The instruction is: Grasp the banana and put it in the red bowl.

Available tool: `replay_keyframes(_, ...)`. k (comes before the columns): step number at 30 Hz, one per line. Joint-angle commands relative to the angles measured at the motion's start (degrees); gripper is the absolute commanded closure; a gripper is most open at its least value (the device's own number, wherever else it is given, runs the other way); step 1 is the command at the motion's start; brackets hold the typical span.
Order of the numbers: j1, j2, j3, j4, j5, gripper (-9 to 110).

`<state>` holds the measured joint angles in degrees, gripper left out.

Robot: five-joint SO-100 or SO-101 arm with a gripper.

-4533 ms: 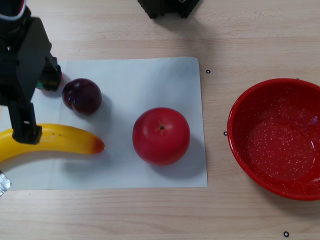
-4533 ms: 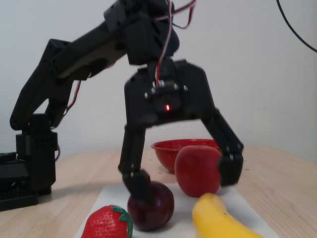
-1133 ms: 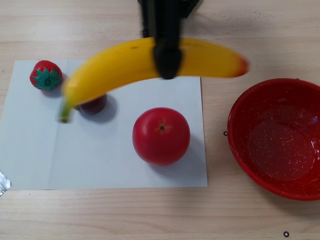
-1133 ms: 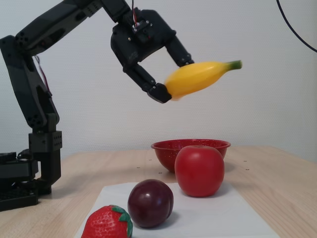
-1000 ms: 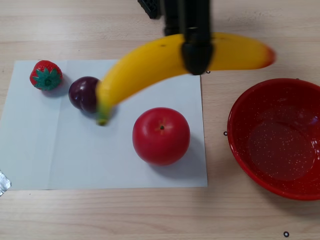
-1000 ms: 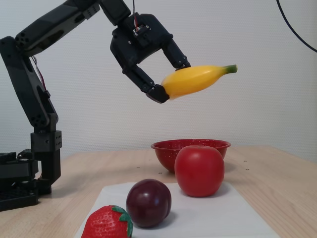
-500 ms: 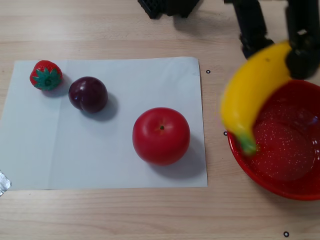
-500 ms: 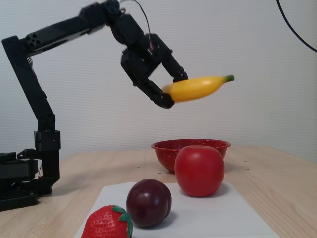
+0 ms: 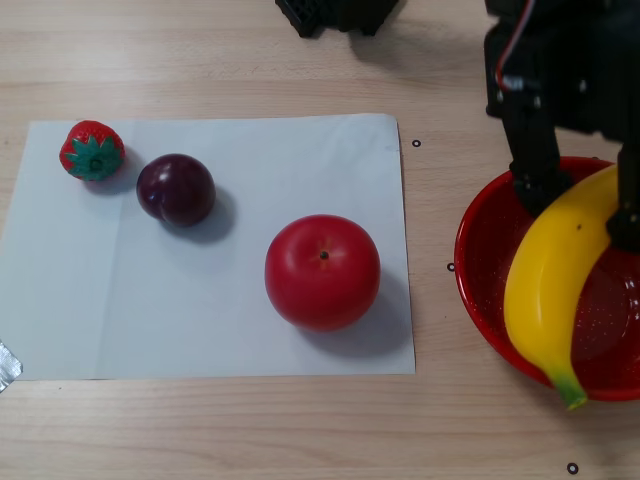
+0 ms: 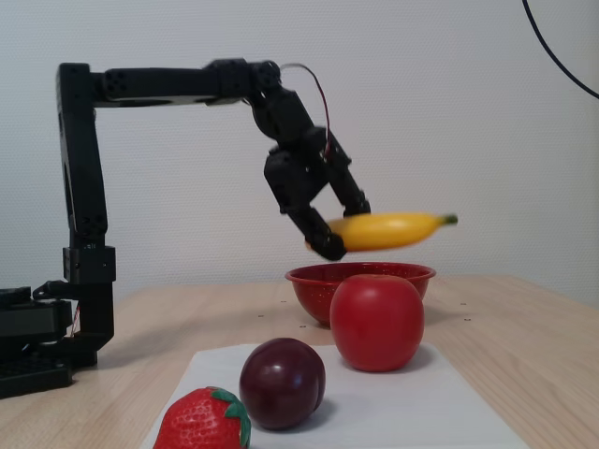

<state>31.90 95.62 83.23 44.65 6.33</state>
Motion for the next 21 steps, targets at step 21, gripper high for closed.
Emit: replay_keyframes(21,-1.14,3.78,-19.07,10.11,0.53,91)
